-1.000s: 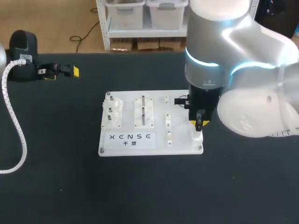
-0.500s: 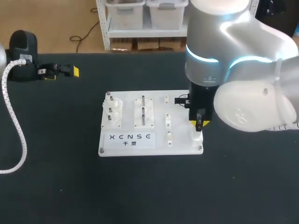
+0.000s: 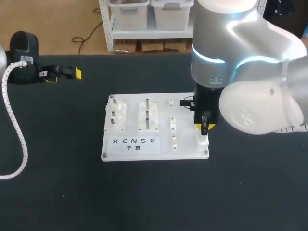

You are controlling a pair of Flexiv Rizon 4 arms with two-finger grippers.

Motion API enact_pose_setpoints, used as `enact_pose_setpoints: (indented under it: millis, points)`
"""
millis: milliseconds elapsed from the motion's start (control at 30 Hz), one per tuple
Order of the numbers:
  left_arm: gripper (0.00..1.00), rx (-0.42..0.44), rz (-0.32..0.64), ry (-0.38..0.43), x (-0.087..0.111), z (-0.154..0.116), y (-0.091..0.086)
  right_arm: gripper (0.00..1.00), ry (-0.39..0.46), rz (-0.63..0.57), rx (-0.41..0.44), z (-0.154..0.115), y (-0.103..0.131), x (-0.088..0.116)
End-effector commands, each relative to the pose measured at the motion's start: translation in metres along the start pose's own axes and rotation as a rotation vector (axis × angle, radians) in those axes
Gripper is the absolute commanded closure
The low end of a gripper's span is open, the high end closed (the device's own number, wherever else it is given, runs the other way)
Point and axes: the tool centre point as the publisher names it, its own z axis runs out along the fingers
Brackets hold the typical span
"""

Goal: Insert the USB connector, Ethernet cable, and multi-pin plug into their matching sockets one by one.

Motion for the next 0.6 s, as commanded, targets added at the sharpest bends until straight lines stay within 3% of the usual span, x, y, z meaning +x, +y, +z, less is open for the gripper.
enact_pose_setpoints:
  millis: [33,67,133,167,200,600]
  points:
    - [0.0,0.0,0.0,0.0,0.0,0.0,0.0,1.0,0.012,-0.003,-0.002,0.056,0.002,-0.001]
    - [0.0,0.0,0.0,0.0,0.0,0.0,0.0,1.0,0.013,-0.003,-0.001,0.057,0.002,-0.001]
    - [0.0,0.0,0.0,0.0,0.0,0.0,0.0,0.76,0.013,-0.004,0.005,0.057,0.002,-0.001]
    - [0.0,0.0,0.0,0.0,0.0,0.0,0.0,0.58,0.013,-0.003,0.007,0.056,0.001,-0.001]
    - [0.0,0.0,0.0,0.0,0.0,0.0,0.0,0.02,0.007,-0.003,0.012,0.053,0.0,-0.002]
    - [0.0,0.0,0.0,0.0,0.0,0.0,0.0,0.0,-0.092,0.029,0.007,0.01,-0.011,-0.015]
